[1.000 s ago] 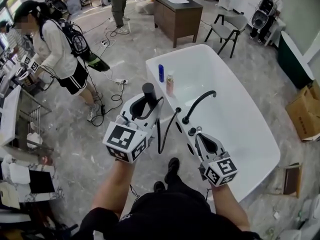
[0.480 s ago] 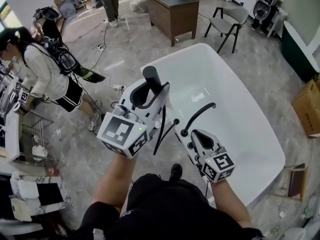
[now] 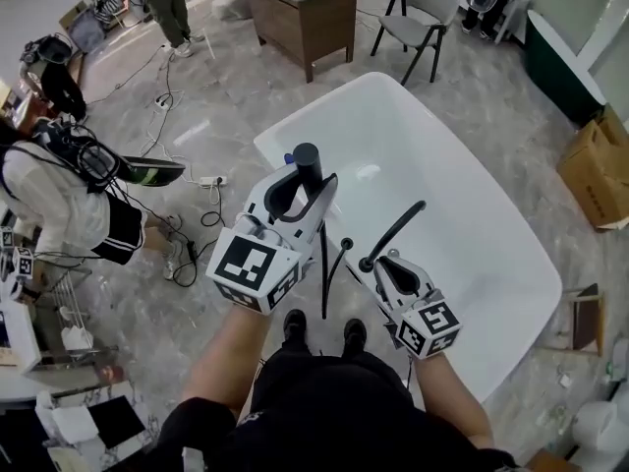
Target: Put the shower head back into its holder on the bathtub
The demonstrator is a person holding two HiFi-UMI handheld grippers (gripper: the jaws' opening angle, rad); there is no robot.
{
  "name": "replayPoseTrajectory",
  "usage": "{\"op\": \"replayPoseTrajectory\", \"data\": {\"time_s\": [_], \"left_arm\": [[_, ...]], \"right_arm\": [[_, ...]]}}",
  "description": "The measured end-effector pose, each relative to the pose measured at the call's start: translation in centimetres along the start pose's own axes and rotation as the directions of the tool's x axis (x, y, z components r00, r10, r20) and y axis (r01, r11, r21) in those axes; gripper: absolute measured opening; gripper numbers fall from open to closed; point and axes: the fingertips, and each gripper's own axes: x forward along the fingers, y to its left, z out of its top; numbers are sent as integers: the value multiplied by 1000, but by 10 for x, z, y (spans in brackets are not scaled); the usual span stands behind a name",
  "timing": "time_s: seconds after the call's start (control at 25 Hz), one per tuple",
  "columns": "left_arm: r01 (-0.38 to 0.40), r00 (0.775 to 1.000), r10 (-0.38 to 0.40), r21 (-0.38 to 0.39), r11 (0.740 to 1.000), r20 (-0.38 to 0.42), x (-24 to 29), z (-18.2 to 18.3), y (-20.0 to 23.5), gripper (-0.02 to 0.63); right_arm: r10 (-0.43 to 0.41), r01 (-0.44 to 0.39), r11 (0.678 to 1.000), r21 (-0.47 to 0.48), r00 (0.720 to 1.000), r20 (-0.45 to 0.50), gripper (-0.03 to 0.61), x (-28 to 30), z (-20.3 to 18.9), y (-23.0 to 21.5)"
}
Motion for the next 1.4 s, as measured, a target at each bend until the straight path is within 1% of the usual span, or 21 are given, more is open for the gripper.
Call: {"op": "replayPoseTrajectory", "data": {"time_s": [0.12,0.36,0.48,0.64,0.8,0.96,1.04,1.12,1.2,1.28,1.4], "left_arm": [[45,999,-45,-1,999,-20,4,-13,20,140],[120,991,-121,-14,993,-49,-4,-49,49,140],[155,986,-156,-23,988,-65,-6,-67,59,140],[201,976,-202,-31,979,-76,-3,-86,62,140],[241,968,-245,-62,969,-63,4,-103,50,140],[270,962,-272,-46,962,-23,30,-125,49,140],[281,959,-282,-59,958,-18,44,-144,50,140],[280,959,-283,-72,957,-30,52,-168,50,140],[277,958,-281,-77,958,-56,54,-193,51,140],[271,958,-278,-99,958,-72,55,-216,52,140],[270,957,-280,-130,954,-71,60,-243,52,140]], "right_arm": [[-43,43,999,31,999,-1,41,20,-1,8],[-128,129,990,58,992,-15,41,50,-14,26],[-174,177,981,82,984,-35,44,63,-30,32],[-223,232,965,120,971,-85,60,78,-57,36],[-232,259,951,170,959,-160,86,82,-103,33],[-225,271,941,202,948,-224,109,112,-163,4],[-232,287,933,216,941,-249,118,131,-193,-14],[-235,300,925,234,934,-268,121,145,-219,-27],[-238,313,915,255,928,-286,127,155,-243,-35],[-247,332,903,273,921,-303,138,164,-268,-43],[-267,368,881,296,905,-331,163,182,-312,-63]]}}
